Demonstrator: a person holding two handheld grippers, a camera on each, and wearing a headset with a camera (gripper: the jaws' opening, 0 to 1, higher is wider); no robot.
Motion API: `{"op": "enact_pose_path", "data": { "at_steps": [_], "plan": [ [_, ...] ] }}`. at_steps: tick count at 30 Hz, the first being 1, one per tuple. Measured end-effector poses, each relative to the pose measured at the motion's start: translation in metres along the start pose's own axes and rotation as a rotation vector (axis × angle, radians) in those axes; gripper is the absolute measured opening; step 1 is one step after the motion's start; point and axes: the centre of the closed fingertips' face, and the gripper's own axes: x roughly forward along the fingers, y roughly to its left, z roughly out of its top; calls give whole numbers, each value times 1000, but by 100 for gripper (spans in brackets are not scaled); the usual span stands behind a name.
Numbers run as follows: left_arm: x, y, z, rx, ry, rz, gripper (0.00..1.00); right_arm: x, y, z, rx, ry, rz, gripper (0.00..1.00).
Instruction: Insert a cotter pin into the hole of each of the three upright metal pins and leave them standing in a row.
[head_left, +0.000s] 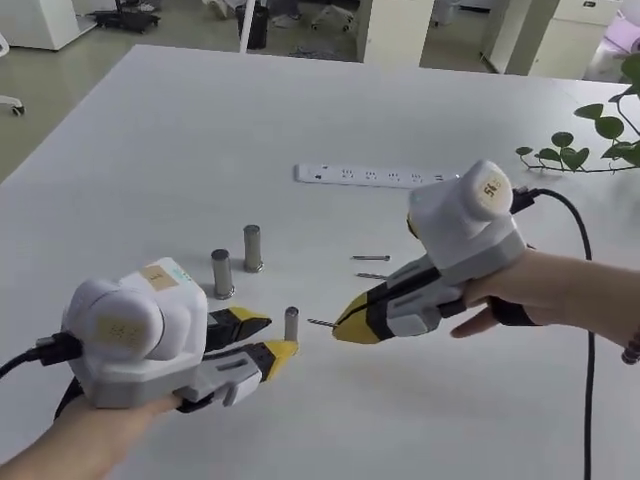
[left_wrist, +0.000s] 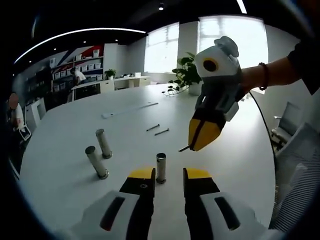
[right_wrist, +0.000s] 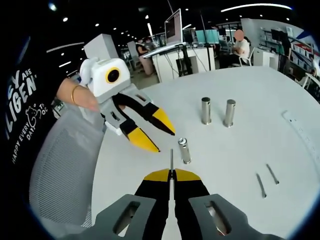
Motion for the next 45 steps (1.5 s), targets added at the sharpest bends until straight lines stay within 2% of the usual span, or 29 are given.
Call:
{"op": "enact_pose_path", "data": {
  "at_steps": [4,6,11,19,33,41,45],
  "plan": [
    [8,4,-2,8,6,9,20,3,-4,-1,-4,11,-3,0],
    [12,7,-4,11,14,14,19,4,-8,-2,19,8,-5,0],
    [21,9,-9,-8,24,15,16,6,-12,-3,26,8,-9,0],
    [31,8,-14,35,46,17,13,10,-15,-2,22,10,-4,0],
    [34,10,-13,37,42,14,8,15,-17,0,8,12,7,0],
    [35,11,-14,39,46,19,7,16,-19,1,-34,28,6,0],
    [35,11,-15,44,50,21,7,18,-20,0,-81,60,-1,0]
  ]
}}
